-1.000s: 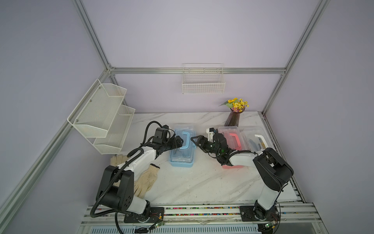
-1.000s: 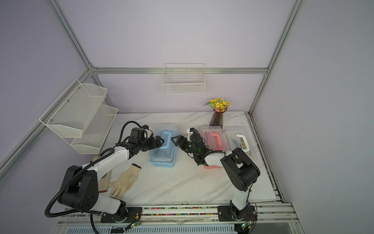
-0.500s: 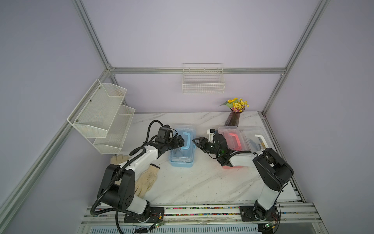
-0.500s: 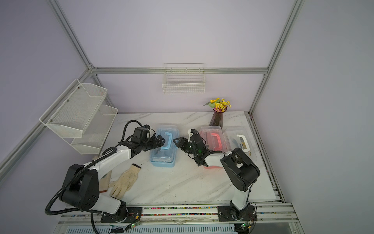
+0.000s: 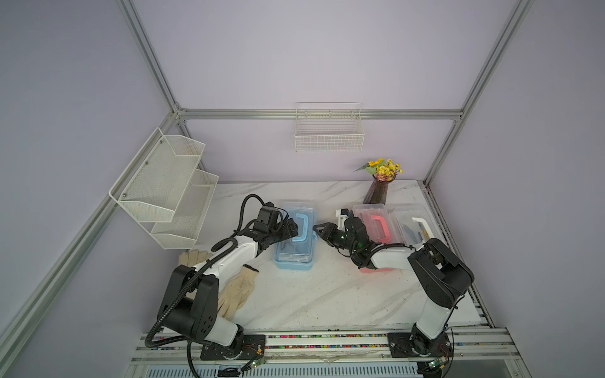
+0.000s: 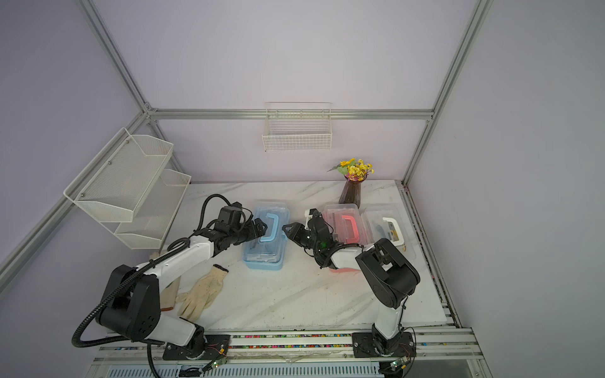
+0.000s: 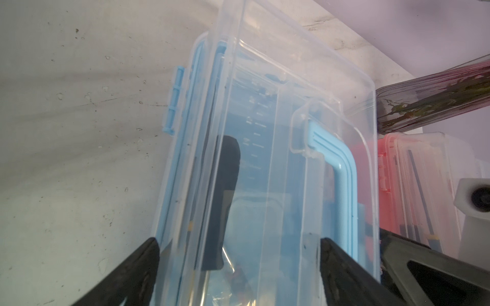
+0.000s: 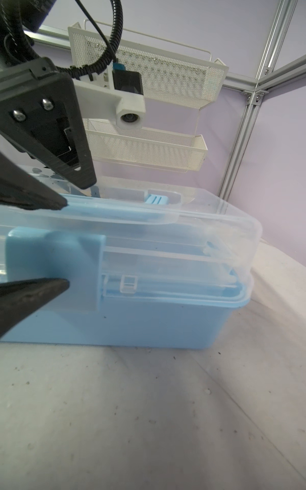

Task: Close toolboxes
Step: Fasten the toolbox latch on the toolbox.

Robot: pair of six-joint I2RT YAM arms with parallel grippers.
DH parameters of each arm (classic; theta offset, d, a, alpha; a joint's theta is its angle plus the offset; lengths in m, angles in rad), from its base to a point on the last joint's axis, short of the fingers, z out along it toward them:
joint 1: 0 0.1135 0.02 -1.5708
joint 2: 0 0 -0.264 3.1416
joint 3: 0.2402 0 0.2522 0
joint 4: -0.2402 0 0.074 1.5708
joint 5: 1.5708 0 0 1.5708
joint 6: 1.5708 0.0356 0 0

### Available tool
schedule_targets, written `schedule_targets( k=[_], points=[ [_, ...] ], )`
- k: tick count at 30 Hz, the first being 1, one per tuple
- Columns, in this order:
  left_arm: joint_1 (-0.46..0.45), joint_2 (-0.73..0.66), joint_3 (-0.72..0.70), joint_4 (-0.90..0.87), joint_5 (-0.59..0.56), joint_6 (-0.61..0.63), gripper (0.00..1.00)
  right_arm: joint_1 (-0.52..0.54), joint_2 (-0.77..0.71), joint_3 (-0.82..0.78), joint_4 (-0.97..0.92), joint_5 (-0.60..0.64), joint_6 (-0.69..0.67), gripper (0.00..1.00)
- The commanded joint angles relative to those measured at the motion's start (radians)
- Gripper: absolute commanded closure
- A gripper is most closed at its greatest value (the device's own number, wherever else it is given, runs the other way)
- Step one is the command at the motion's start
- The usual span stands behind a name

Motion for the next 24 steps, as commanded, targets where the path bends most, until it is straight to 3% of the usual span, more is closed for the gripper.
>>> schedule_targets(
  k=[1, 11, 24],
  points=[
    [-0.073, -0.023, -0.049, -0.019, 0.090, -0.115, 0.11, 0.027, 0.022, 0.034, -0.064, -0.024, -0.011, 0.58],
    [-0.113, -0.058, -0.093, 0.034, 0.045, -0.179, 0.13, 0.053, 0.005, 0.083, -0.243, 0.031, -0.076, 0.71],
    [-0.116, -0.054, -0.096, 0.045, 0.043, -0.185, 0.14, 0.106, 0.010, 0.189, -0.466, 0.094, -0.164, 0.75]
  ],
)
